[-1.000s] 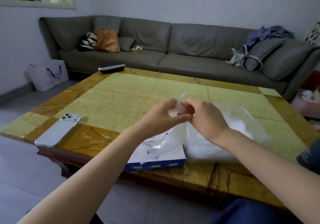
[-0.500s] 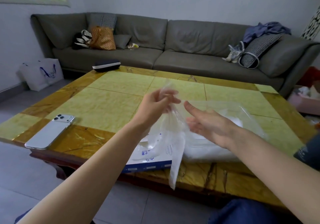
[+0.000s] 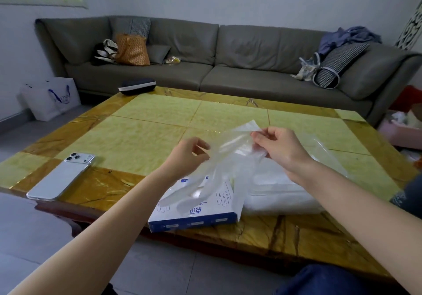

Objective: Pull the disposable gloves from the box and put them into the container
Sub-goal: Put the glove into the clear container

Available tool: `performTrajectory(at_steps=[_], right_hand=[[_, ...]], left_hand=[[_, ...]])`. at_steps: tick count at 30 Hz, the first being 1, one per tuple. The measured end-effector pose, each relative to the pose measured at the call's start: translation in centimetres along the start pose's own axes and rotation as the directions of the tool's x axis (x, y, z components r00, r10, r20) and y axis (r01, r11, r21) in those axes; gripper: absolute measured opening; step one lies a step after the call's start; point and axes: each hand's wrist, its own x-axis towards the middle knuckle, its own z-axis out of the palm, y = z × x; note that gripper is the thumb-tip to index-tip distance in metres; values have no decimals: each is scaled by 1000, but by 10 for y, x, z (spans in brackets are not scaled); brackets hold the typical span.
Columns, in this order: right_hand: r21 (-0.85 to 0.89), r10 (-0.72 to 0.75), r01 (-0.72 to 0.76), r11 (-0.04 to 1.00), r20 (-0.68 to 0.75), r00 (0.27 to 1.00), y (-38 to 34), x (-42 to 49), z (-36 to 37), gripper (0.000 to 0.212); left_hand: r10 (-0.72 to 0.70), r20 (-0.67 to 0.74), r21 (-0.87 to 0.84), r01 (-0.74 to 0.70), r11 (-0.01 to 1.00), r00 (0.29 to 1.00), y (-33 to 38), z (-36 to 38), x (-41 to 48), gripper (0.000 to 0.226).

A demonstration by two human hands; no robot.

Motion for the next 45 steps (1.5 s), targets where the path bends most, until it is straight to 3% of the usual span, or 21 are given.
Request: performTrajectory(at_steps=[4,8,11,13,15,19,22,24,26,30,34,36,39,41,43,45], right_hand=[[-330,-277,281,901,60,959,-4,5,-3,6],[-343,-394,443,828,205,896,-12,-1,2,6],[-323,-471,528,786,240,849,-14,-5,4,8],[-307,-451,491,815,194,871,-10,-6,4,23],[-328,-332,373,868,174,927,-2,-6,4,40],[-352,-177,246,903,218,960,8,-2,-5,37],[-384,-117,201,901,230,966,3,6,-24,31],[-453,-129,216,865,215,968,-1,12,-38,23],[-505,-162,221,834,159,974,-2,19,-51,29],[-648,-306,232,726,-3,952,-8,36,-78,19],[-711,-605,321,626,-183,775,-20,46,-101,22],[-731,-686,373,572,-177,705,-15,43,-109,30],[-790,-687,431,436,17,726,14,35,-113,40],[-817,-570,459,348,204,796,37,31,-114,41],[-814,-400,493,306,360,843,53,30,-113,42],[-810,-262,538,232,481,837,64,34,-111,46]], left_hand=[[92,-29,31,-91,995,995,19,-13,10,30],[242,207,184,-281,942,948,56,-16,11,60],[333,263,390,-415,822,906,71,-13,17,43],[366,246,430,-440,788,897,77,-12,20,28],[383,192,410,-429,805,903,84,-12,23,24],[430,63,392,-419,819,901,95,-17,34,16],[384,79,457,-376,806,920,95,-16,43,17],[364,108,476,-369,798,925,97,-11,46,17],[379,111,449,-387,806,919,101,-3,52,12],[411,-21,346,-379,858,911,117,15,60,5],[562,-229,338,-476,812,795,135,28,57,5],[673,-152,361,-593,720,724,130,32,53,13],[657,203,490,-656,574,726,99,42,46,25],[540,395,587,-656,474,744,76,52,44,21],[422,495,607,-649,458,760,60,60,44,15],[307,555,634,-632,445,773,54,67,47,13]])
